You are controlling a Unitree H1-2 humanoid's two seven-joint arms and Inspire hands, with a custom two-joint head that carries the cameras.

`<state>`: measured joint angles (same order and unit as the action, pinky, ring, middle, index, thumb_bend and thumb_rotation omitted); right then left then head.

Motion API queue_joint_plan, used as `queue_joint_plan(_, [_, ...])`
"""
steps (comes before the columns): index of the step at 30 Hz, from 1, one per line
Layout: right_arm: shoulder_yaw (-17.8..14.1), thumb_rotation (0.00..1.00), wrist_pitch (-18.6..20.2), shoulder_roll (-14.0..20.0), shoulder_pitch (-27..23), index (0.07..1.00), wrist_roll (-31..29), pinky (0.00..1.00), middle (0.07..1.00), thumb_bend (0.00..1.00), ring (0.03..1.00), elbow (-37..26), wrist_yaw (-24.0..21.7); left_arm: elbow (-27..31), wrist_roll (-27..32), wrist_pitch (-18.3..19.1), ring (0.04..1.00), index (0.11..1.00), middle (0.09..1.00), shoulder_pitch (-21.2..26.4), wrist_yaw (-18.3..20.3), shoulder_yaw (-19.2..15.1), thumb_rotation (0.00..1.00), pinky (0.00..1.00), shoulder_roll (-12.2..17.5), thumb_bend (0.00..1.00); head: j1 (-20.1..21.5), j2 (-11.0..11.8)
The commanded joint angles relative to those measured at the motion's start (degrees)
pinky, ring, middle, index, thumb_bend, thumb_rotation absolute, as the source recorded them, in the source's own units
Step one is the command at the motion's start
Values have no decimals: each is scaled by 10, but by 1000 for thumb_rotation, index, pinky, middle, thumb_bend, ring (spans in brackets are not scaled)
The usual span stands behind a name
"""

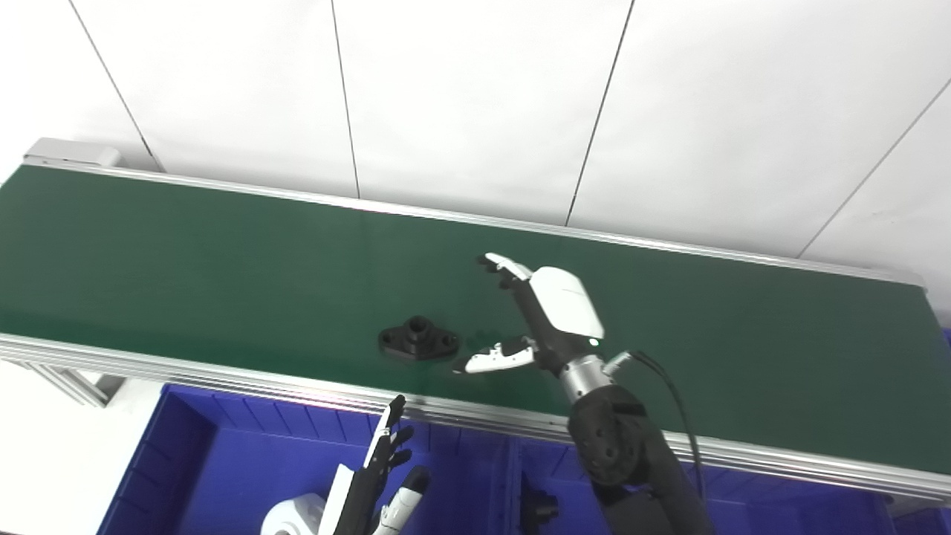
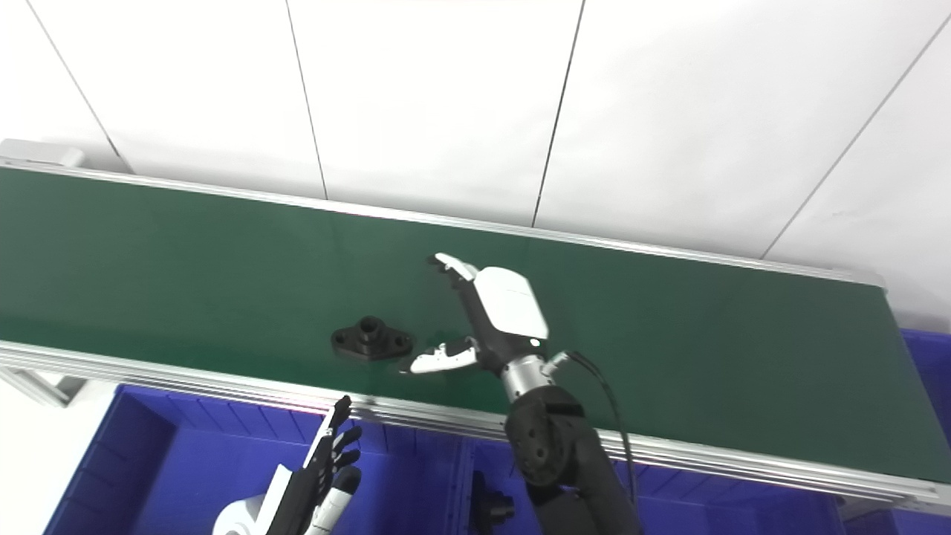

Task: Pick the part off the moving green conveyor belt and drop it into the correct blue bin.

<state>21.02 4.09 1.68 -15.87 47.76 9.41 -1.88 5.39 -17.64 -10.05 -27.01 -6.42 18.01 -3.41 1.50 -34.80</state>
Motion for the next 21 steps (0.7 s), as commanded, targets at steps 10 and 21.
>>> queue_joint_plan(10, [39, 352, -7, -36, -25, 826, -6, 576, 813, 1000, 695, 78, 43, 21, -17, -6, 933, 1000, 1000, -4, -9, 56, 980, 863, -70, 577, -4, -7])
queue_joint_plan(21, [76, 66, -16, -25, -21, 534, 3, 341, 467, 603, 416, 168, 100, 28, -19, -9, 929, 1000, 1000, -8, -10, 57, 974, 862, -70, 597, -5, -18])
